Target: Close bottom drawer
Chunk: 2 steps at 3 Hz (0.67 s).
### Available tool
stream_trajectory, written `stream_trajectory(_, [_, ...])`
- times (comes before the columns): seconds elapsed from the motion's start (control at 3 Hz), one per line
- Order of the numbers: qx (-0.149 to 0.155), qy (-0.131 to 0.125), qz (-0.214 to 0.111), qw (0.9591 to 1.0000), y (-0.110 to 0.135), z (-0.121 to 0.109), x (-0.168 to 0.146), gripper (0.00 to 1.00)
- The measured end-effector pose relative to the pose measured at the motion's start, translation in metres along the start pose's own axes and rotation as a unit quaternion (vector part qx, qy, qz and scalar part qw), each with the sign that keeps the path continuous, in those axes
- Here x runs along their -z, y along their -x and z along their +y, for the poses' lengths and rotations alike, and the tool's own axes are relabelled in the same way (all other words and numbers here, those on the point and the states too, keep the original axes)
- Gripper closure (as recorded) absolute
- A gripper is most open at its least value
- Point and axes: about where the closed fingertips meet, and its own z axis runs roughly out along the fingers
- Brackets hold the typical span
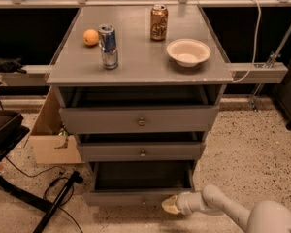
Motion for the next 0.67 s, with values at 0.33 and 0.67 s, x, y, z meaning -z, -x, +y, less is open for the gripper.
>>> stream_trajectory(0.33, [0.000, 0.000, 0.000, 1.0000, -0.001, 0.002, 0.001, 1.00])
stream_trajectory(0.67, [0.014, -0.004, -0.031, 0.9994, 0.033, -0.027, 0.003, 1.00])
